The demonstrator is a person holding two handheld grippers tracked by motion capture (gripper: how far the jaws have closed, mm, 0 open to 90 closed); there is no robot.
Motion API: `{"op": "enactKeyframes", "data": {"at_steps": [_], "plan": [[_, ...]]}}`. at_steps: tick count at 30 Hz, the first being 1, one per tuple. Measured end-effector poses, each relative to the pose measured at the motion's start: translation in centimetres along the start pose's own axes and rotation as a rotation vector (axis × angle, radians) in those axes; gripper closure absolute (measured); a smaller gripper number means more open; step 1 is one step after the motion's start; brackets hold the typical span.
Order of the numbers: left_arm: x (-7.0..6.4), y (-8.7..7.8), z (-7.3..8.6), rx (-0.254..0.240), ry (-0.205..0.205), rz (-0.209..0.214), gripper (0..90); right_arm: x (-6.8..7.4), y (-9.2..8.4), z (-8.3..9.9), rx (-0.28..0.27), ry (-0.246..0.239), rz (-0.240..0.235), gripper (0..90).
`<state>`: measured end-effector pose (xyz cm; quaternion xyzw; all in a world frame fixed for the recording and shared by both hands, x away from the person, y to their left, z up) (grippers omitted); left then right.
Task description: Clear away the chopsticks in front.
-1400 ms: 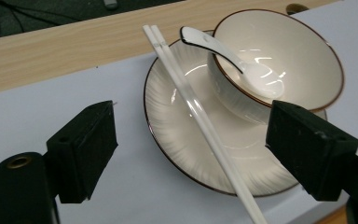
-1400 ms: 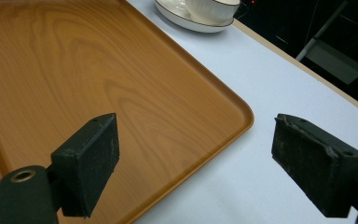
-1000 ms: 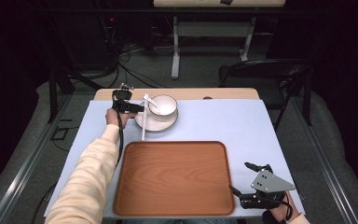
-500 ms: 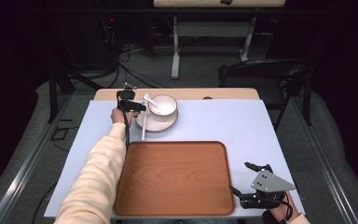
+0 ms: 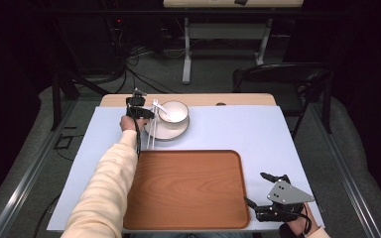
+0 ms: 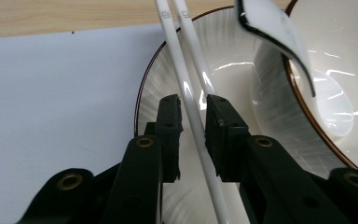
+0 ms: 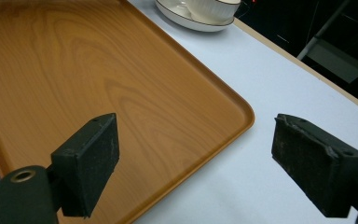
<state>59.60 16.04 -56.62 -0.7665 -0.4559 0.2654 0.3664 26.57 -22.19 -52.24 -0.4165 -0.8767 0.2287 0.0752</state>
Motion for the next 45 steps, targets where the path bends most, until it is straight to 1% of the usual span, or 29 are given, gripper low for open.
{"op": "enactKeyframes", "data": {"at_steps": [7,9,10,14,17,20,25,27,35,37,39,40,41,43,45], "plan": [[0.3,0.4,0.4,0.01,-0.03,-0.004,79.9,0.0,0.0,0.0,-0.001,0.001,0.0,14.4],[0.3,0.5,0.4,0.014,-0.032,-0.004,80.6,0.0,0.0,0.0,-0.001,0.001,0.0,14.4],[0.4,0.6,0.5,0.022,-0.033,-0.014,81.2,0.0,0.0,0.0,-0.002,0.0,0.0,14.4],[0.5,0.6,0.5,0.017,-0.04,-0.023,83.4,0.0,0.0,0.0,-0.002,0.001,0.0,14.4],[0.6,0.6,0.5,0.023,-0.037,-0.017,83.7,0.0,0.0,0.0,-0.001,0.002,0.0,14.4],[0.7,0.3,0.5,0.012,-0.051,-0.015,84.0,0.0,0.0,0.0,-0.003,0.001,0.002,14.4],[1.0,-0.9,0.3,-0.012,-0.065,-0.011,84.0,0.0,0.0,0.0,-0.003,0.0,0.001,14.4],[1.2,-1.6,0.2,-0.021,-0.065,-0.018,84.0,0.0,-0.1,0.0,-0.003,0.0,0.001,14.4],[1.5,-4.5,0.1,-0.071,-0.1,-0.002,84.0,-0.1,-0.2,-0.1,-0.019,0.005,0.007,14.4],[1.5,-5.2,0.3,-0.079,-0.098,-0.004,84.0,-0.1,-0.3,-0.2,-0.033,0.005,0.014,14.4],[1.5,-5.8,0.6,-0.081,-0.101,0.006,84.0,-0.2,-0.4,-0.3,-0.049,0.009,0.021,14.4],[1.5,-6.4,0.9,-0.09,-0.106,0.012,83.9,-0.3,-0.5,-0.4,-0.068,0.016,0.03,14.4],[1.5,-6.4,0.9,-0.09,-0.106,0.012,83.9,-0.3,-0.5,-0.4,-0.068,0.016,0.03,14.4],[1.4,-7.0,1.2,-0.099,-0.119,0.029,83.9,-0.4,-0.6,-0.6,-0.086,0.026,0.036,14.4],[1.0,-7.6,1.6,-0.106,-0.112,0.027,83.9,-0.6,-0.7,-0.7,-0.106,0.039,0.043,14.4]]}}
Point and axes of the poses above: each handheld gripper's, and its own axes: y roughly forward along the jaws, z roughly out of its underside, x roughly to its left, the point moved 6 cm from there along y, roughly forward along the jaws, and after that the axes turned 13 degrees about y, right-handed, at the moved point
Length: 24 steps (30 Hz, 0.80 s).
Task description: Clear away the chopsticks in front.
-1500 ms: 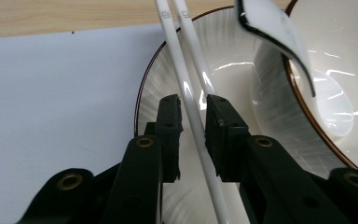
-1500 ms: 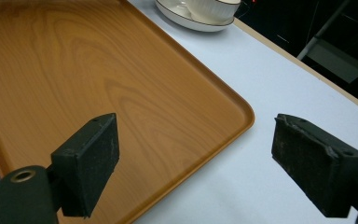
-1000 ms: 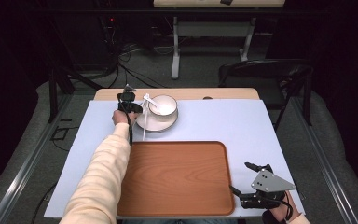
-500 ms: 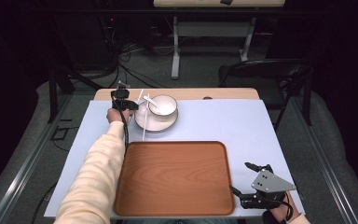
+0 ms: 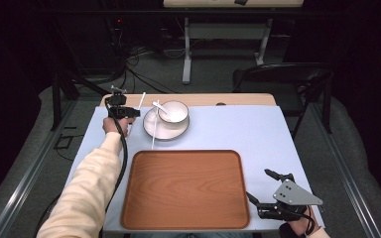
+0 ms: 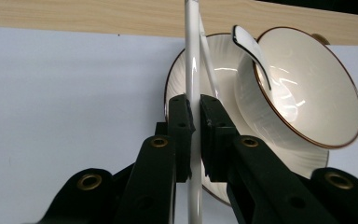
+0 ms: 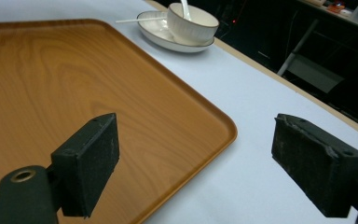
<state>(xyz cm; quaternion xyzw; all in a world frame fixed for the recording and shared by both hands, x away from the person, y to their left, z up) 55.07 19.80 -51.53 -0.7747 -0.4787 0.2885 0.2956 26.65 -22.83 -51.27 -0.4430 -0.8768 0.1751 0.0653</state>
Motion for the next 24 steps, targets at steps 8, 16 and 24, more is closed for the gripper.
{"op": "enactKeyframes", "data": {"at_steps": [8,16,24], "plan": [[-2.3,-2.1,1.6,-0.024,0.021,0.058,83.9,-0.4,-0.5,-0.4,-0.059,0.033,0.03,14.4],[-4.0,-3.9,3.5,-0.062,0.014,0.095,83.9,-0.5,-0.7,-0.5,-0.083,0.052,0.054,14.4],[-5.3,-4.5,6.6,-0.073,-0.007,0.138,83.9,-0.4,-0.9,-0.7,-0.11,0.054,0.059,14.4]]}}
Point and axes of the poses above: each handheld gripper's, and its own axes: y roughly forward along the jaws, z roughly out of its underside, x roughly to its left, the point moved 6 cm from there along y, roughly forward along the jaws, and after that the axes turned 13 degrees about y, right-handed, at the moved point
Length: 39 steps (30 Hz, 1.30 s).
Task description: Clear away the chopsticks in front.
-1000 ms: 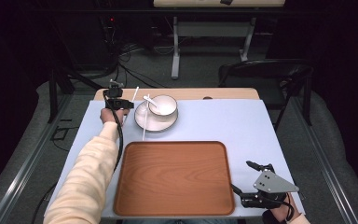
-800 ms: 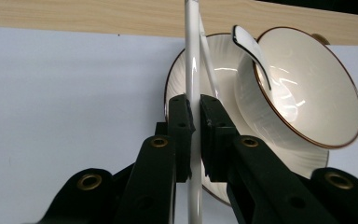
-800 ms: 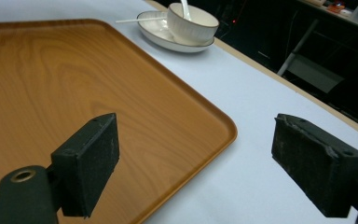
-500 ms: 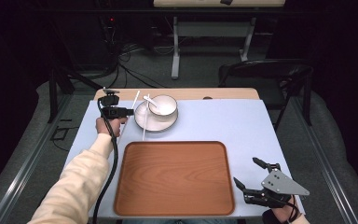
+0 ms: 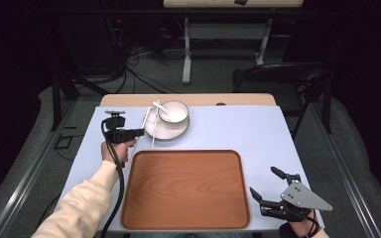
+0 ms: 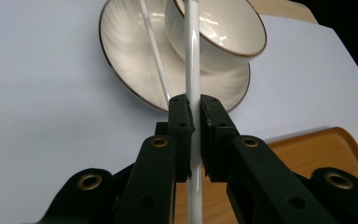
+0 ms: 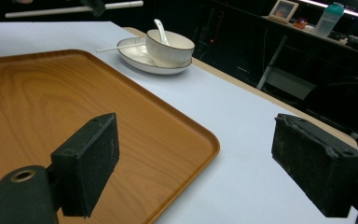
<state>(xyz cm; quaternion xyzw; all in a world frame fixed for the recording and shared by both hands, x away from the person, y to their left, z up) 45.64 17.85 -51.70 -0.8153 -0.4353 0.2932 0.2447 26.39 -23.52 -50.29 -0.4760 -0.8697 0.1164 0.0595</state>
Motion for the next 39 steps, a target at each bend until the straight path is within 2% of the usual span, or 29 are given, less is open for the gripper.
{"op": "enactKeyframes", "data": {"at_steps": [9,14,17,20,22,28,33,39], "plan": [[-0.9,-0.2,3.9,-0.001,-0.04,0.022,83.9,0.2,-0.4,0.1,-0.019,0.006,0.003,14.0],[-0.8,0.0,5.9,-0.017,-0.065,-0.016,83.8,0.2,-0.2,0.2,-0.006,0.002,-0.001,14.1],[-0.4,0.3,7.6,-0.014,-0.11,-0.045,83.8,0.3,-0.3,0.2,-0.002,0.001,-0.001,14.1],[-0.4,0.3,8.2,-0.004,-0.12,-0.048,83.8,0.3,-0.3,0.3,0.0,0.001,-0.001,14.1],[-0.4,0.2,8.7,0.002,-0.12,-0.066,83.8,0.3,-0.3,0.3,0.001,-0.004,-0.001,14.1],[-0.6,-0.4,10.1,0.02,-0.119,-0.082,83.7,0.5,-0.3,0.4,0.009,-0.009,-0.006,14.1],[-1.0,-1.0,11.0,0.017,-0.117,-0.099,83.7,0.6,-0.2,0.4,0.016,-0.013,-0.011,14.1],[-1.7,-1.3,12.5,0.05,-0.116,-0.086,83.7,0.6,-0.2,0.4,0.019,-0.02,-0.006,14.1]]}}
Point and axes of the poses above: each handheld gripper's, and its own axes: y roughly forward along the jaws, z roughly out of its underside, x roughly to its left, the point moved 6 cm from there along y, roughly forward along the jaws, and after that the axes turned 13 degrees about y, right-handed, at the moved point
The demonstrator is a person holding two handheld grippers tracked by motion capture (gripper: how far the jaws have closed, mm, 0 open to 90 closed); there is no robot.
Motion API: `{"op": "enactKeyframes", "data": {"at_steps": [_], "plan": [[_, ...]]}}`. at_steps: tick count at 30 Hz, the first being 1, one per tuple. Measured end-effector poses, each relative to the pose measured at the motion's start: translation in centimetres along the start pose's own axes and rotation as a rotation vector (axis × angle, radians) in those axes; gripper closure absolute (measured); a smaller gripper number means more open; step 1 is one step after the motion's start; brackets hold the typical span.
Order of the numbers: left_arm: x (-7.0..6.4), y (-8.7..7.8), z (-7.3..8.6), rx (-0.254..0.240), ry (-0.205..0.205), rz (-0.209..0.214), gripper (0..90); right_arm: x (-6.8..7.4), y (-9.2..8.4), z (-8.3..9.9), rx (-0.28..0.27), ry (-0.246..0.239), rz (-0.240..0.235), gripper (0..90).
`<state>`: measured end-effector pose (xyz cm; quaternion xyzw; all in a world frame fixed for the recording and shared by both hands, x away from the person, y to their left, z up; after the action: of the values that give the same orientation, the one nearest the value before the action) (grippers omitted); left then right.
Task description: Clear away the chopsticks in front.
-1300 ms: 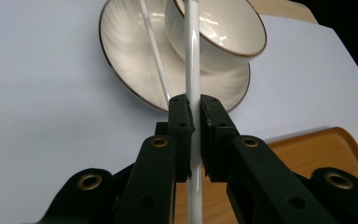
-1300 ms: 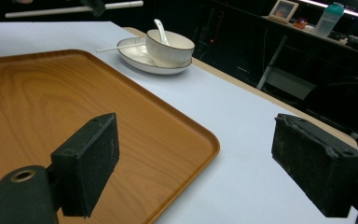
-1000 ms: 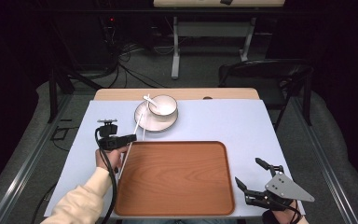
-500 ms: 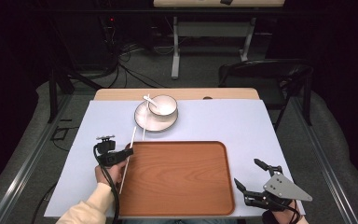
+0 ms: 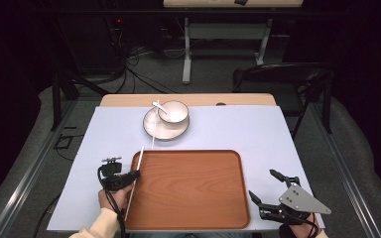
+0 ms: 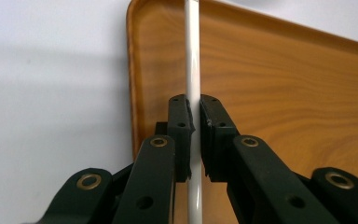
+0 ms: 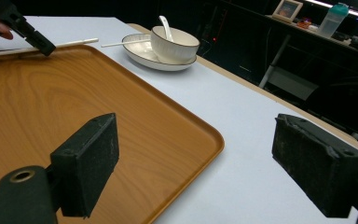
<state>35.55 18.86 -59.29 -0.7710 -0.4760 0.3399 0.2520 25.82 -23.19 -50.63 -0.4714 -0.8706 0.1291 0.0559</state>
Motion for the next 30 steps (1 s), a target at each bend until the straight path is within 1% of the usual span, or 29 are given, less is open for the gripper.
{"op": "enactKeyframes", "data": {"at_steps": [2,5,10,14,17,20,23,25,26,27,29,30], "plan": [[-0.1,-0.18,0.54,0.014,0.011,-0.01,83.6,0.04,0.06,0.02,0.003,-0.001,-0.003,14.1],[-0.09,-0.17,0.69,0.011,0.002,-0.017,83.6,0.03,0.08,0.01,0.003,0.001,-0.004,14.1],[-0.22,-0.26,0.91,0.022,0.012,-0.043,83.3,0.05,0.08,0.04,0.007,0.002,-0.007,14.1],[-0.31,-0.24,0.87,0.03,0.037,-0.056,82.6,0.09,0.1,0.06,0.011,0.002,-0.011,14.1],[-0.49,-0.18,0.81,0.036,0.068,-0.074,82.5,0.09,0.12,0.07,0.014,0.003,-0.012,14.1],[-0.55,-0.15,0.75,0.04,0.083,-0.087,81.1,0.14,0.12,0.11,0.02,0.003,-0.012,14.2],[-0.55,-0.15,0.74,0.041,0.086,-0.084,80.4,0.13,0.12,0.1,0.021,0.003,-0.012,14.1],[-0.6,-0.16,0.7,0.039,0.09,-0.08,72.6,0.15,0.14,0.11,0.023,0.003,-0.013,14.2],[-0.63,-0.19,0.67,0.038,0.095,-0.079,72.6,0.16,0.15,0.11,0.023,0.003,-0.013,14.1],[-0.69,-0.18,0.59,0.036,0.097,-0.076,66.5,0.16,0.18,0.1,0.023,0.002,-0.013,14.1],[-0.84,-0.25,0.41,0.032,0.097,-0.047,55.1,0.16,0.19,0.11,0.025,0.0,-0.015,14.1],[-1.0,-0.32,0.28,0.031,0.112,-0.03,49.9,0.16,0.19,0.11,0.025,-0.001,-0.015,14.1]]}}
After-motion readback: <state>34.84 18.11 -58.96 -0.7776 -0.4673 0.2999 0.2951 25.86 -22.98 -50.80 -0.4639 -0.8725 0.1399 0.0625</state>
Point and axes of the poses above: each handheld gripper's, and its own axes: y roughly forward along the jaws, z roughly out of its underside, x roughly to its left, the point moved 6 cm from there along y, roughly forward along the jaws, and after that the axes turned 13 degrees about y, right-handed, at the moved point
